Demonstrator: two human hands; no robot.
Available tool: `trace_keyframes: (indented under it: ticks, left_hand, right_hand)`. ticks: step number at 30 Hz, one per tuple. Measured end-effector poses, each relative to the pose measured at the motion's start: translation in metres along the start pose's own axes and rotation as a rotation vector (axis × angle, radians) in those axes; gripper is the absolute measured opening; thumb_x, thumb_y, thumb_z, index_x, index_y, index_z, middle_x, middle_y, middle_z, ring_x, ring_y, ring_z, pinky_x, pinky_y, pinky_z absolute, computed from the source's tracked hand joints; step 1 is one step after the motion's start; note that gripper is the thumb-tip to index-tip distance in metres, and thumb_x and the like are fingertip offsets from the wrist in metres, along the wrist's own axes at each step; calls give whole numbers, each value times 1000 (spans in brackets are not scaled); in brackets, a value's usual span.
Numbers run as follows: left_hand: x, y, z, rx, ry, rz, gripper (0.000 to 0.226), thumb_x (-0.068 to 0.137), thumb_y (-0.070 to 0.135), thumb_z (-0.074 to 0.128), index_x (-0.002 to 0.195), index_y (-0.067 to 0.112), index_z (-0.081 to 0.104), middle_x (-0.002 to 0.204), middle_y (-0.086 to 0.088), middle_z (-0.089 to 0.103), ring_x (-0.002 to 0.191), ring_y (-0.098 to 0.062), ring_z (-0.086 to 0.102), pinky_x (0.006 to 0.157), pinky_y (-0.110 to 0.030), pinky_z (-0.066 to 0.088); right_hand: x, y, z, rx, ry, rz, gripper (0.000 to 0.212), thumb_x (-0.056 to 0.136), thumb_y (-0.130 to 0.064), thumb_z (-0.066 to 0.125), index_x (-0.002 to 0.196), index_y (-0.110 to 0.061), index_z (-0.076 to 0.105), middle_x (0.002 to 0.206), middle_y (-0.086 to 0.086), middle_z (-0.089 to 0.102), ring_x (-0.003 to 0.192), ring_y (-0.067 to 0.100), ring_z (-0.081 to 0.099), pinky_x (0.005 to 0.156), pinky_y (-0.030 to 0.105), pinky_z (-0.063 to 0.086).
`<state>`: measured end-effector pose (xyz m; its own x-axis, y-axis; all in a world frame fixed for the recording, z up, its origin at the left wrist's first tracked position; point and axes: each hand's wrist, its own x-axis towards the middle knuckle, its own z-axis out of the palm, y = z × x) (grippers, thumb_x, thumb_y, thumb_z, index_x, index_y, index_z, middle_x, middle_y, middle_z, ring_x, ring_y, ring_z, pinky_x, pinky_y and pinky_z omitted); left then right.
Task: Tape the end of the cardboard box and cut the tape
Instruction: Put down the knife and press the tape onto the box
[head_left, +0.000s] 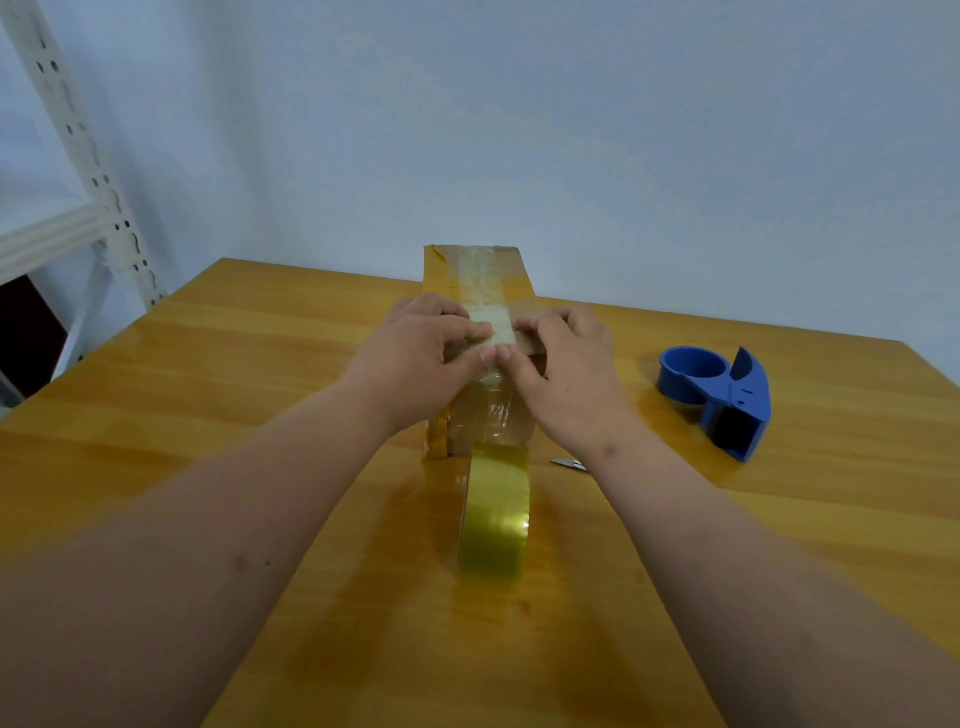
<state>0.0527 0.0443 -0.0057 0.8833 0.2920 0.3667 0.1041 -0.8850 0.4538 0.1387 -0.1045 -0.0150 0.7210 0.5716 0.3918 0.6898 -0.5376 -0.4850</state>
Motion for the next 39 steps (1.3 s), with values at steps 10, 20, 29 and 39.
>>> trace_keyframes:
  ticks: [10,20,29,39]
  left_hand:
    - [-5,-6,4,30,59,72,45,82,41,63,125,30,59,124,11,54,120,-11,41,97,-20,30]
    - [-9,-8,8,21,73,82,57,73,41,73,127,31,57,128,7,51,123,-14,39,103,-29,36]
    - [-13,-9,7,56,32,76,81,74,42,70,144,29,30,143,7,42,134,-13,32,109,-34,34]
    - [-11,-10,8,29,109,87,51,83,43,61,128,21,56,135,8,51,128,-12,41,105,-27,34]
  right_hand:
    - [-11,18,-1,-107,-49,-131,60,88,-45,58,142,-23,42,139,1,38,125,21,37,108,38,36]
    - [-9,14,4,-12,-16,-111,59,85,-45,62,137,-21,47,136,-2,36,123,17,43,106,38,41]
    - [-12,15,3,-69,-16,-139,68,82,-44,68,141,-22,42,139,-2,35,125,17,42,106,34,40]
    - [-5,11,2,-1,31,-116,52,86,-51,56,127,-19,58,126,1,45,110,18,51,95,38,47]
